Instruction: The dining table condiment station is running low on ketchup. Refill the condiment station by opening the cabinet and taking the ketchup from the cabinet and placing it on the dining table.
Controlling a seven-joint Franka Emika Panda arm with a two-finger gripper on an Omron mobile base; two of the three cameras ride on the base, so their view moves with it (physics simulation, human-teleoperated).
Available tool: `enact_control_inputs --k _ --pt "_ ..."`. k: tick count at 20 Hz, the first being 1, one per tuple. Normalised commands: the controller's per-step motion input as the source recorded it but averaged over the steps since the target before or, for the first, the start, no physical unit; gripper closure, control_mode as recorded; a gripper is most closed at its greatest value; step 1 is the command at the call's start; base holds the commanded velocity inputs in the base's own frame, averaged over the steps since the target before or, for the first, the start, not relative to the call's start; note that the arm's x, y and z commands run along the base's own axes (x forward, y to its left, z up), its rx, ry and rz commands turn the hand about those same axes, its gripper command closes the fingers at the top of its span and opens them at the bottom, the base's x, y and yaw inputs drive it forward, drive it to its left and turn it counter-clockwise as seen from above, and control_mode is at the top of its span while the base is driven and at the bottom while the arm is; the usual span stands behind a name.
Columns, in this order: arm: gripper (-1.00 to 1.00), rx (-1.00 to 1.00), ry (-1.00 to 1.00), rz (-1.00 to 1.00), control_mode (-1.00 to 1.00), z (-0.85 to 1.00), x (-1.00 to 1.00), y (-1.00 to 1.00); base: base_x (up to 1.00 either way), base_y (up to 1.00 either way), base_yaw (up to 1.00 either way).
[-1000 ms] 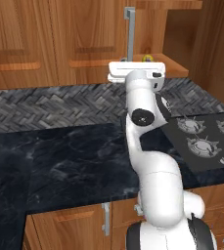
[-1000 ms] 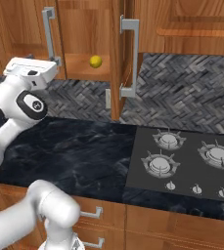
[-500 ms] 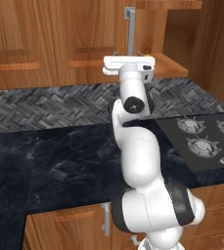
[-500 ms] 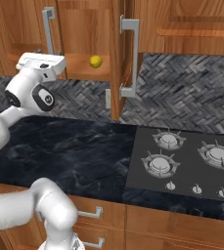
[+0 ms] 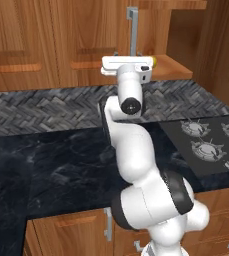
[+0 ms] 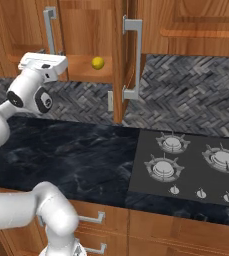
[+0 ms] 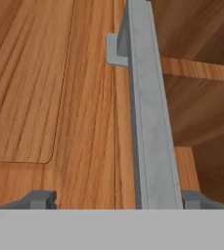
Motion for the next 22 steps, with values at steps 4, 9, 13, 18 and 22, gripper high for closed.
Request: enact_control_inputs --k 4,9,13,18,22 --pt "1.0 0.0 0.1 0.07 -1.0 0.0 0.08 0.0 0.0 0.0 0.0" --pt "1.0 0.0 0.14 0.09 -1.0 0.0 0.05 0.0 0.0 0.0 0.0" --pt "1.0 0.0 0.12 0.06 -1.0 0.04 -0.07 0.08 0.0 0.0 0.0" --pt "1.0 0.0 0.0 0.05 -1.0 0.04 -0.6 0.45 0.0 0.0 0.0" --pt "1.0 0.0 0.0 0.01 -1.0 0.11 -0.91 0.59 0.0 0.0 0.0"
